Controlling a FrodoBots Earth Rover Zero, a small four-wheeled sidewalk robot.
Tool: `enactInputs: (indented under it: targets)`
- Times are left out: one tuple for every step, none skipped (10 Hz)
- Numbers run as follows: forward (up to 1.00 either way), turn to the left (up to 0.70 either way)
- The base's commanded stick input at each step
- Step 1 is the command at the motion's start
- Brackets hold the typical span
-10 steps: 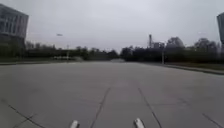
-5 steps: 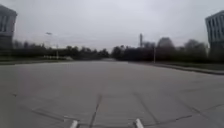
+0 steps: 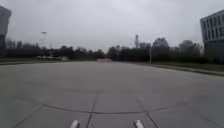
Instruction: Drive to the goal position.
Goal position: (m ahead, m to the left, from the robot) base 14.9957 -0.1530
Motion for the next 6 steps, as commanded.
enactInputs:
  targets:
    - [1.00, 0.00]
    - [1.00, 0.00]
    - [1.00, 0.00]
    - [1.00, 0.00]
    - [1.00, 0.13]
    - [1.00, 0.32]
